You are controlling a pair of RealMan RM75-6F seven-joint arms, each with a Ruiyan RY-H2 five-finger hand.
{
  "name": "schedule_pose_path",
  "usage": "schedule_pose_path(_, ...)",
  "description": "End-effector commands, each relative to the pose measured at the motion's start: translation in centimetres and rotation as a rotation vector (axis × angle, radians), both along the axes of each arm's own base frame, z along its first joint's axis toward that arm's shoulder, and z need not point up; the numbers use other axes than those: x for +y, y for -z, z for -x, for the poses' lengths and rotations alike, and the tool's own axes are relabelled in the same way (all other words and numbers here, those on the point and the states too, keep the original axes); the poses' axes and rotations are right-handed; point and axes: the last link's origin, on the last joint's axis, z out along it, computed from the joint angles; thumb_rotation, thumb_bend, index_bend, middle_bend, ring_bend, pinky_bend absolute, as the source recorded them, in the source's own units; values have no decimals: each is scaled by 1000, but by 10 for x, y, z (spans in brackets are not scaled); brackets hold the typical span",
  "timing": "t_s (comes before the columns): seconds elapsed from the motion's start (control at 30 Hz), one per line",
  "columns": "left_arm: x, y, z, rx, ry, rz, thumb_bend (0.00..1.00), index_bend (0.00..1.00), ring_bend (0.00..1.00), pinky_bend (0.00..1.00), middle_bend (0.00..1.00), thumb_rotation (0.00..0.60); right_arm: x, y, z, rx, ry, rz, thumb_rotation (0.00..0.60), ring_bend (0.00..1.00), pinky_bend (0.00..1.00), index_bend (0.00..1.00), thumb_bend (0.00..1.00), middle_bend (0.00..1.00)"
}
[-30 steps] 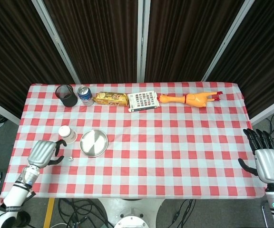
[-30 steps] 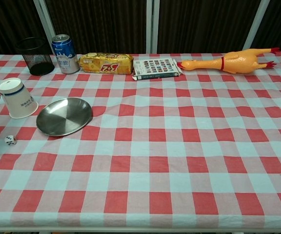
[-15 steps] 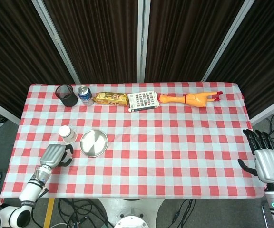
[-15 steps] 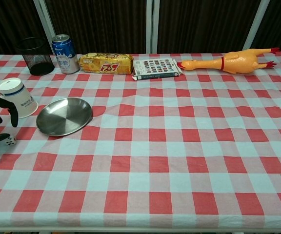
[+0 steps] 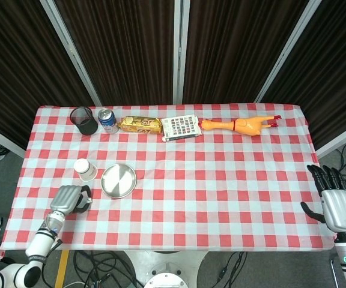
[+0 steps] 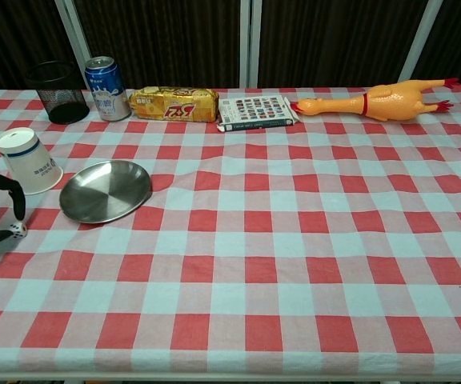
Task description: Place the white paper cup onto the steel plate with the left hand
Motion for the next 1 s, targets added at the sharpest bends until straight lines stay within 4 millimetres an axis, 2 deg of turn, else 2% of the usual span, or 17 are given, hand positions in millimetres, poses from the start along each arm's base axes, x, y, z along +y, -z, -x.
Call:
schedule_pose_path(0.03,0,2,0,-3,-8,-3,338,465,881,1000,899,600,1,-1,1,1,0,1,600,0,0,0,160,96)
schedule_pose_path(0.27,0,6,1,6,-22,6,375,469,881,1000,899,600,1,1,2,0,7,-6,600,0,0,0,160,96)
schedule_pose_path(0.37,0,7,1,7,-20,1,418,495,886,1000,902,600,2,1,3,0,10,-7,600,0,0,0,160,96)
schedule_pose_path(0.5,0,7,-2,-5,-12,-11,426,541,890,1000,908,600,2,0,3,0,12,-4,600,0,0,0,159,96)
schedule_pose_path(0.7,12,2,-27,-38,59,-51,419,549,891,1000,908,600,1,0,1,4,2,-8,600,0,0,0,160,96)
schedule_pose_path(1.0,49,13,-70,-14,167,-54,417,542,891,1000,908,600,0,0,0,1,-5,-14,600,0,42,0,160,96)
